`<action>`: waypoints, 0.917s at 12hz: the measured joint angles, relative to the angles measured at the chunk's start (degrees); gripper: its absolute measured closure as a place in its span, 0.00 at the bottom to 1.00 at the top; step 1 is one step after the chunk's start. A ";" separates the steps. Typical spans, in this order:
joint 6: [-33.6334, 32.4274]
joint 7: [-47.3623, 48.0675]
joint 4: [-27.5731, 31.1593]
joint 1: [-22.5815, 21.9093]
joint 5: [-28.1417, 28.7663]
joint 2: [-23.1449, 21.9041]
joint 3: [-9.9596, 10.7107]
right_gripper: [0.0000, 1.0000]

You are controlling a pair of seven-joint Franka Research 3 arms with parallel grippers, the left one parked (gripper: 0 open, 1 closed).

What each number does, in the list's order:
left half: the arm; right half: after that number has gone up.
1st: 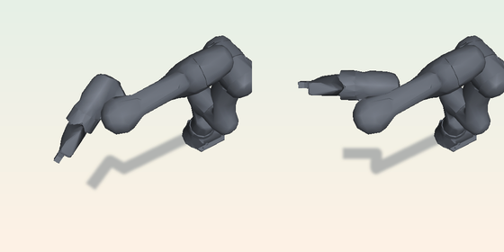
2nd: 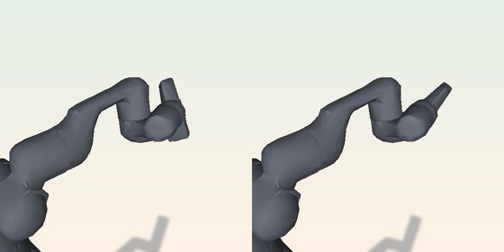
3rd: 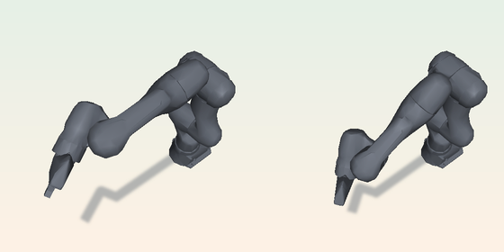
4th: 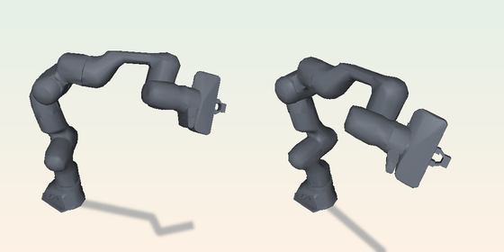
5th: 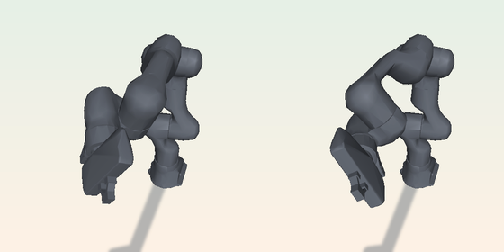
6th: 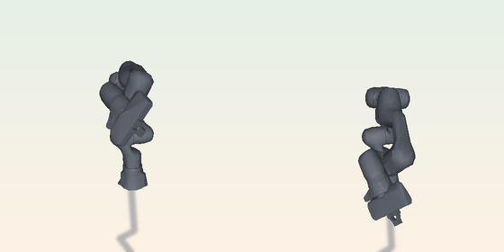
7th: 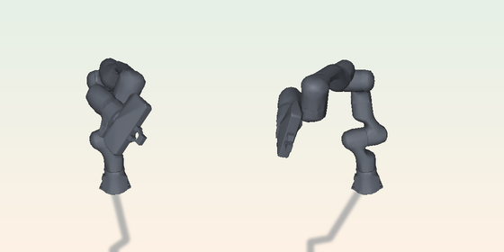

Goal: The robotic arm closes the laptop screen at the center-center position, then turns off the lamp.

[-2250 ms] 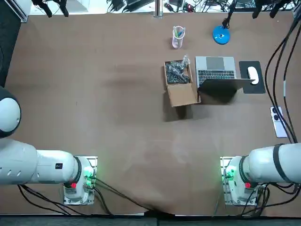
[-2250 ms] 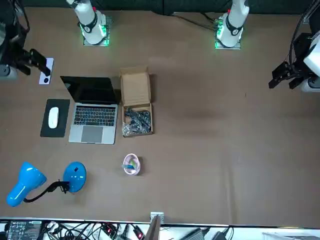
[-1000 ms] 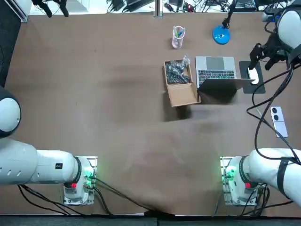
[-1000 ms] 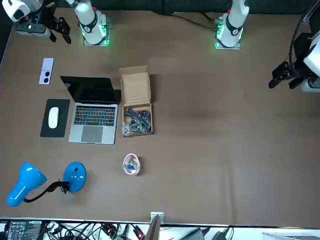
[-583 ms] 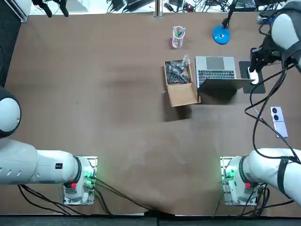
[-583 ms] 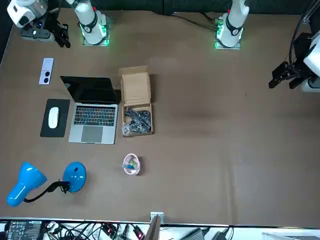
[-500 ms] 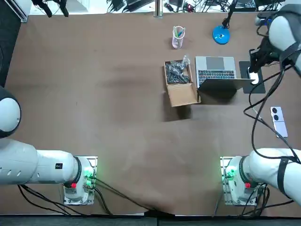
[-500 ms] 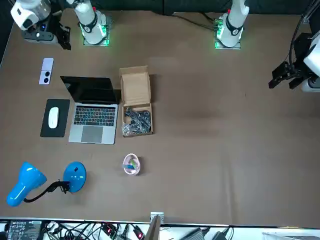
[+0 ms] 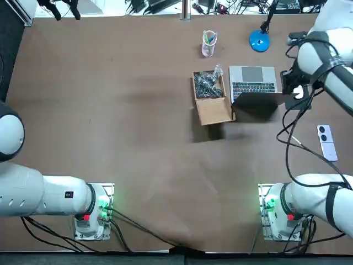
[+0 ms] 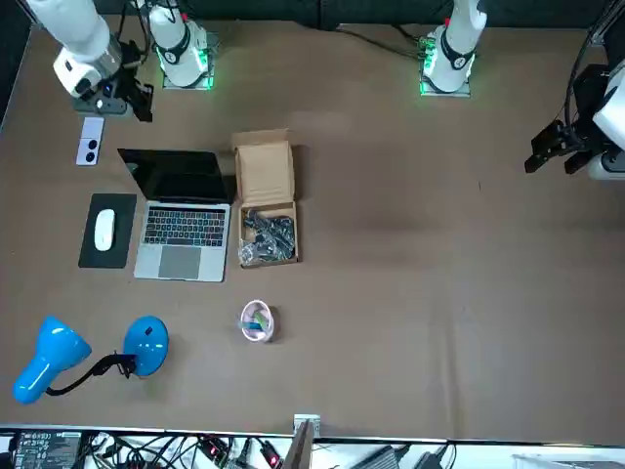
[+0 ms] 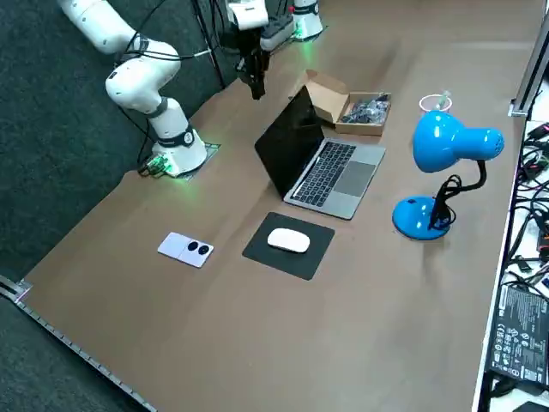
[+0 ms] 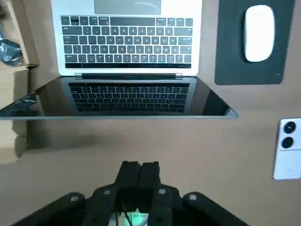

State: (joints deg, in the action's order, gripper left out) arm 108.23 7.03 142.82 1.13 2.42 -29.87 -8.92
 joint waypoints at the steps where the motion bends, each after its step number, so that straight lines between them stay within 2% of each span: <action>1: 1.80 0.53 1.08 -0.56 0.03 0.96 0.00 0.98; 6: 8.47 4.14 5.24 -4.90 0.05 4.28 -0.09 0.98; 11: 13.57 4.48 6.52 -5.25 0.05 7.90 -0.08 0.98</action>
State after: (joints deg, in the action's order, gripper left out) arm 121.80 11.50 149.34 -4.11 2.47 -21.97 -8.99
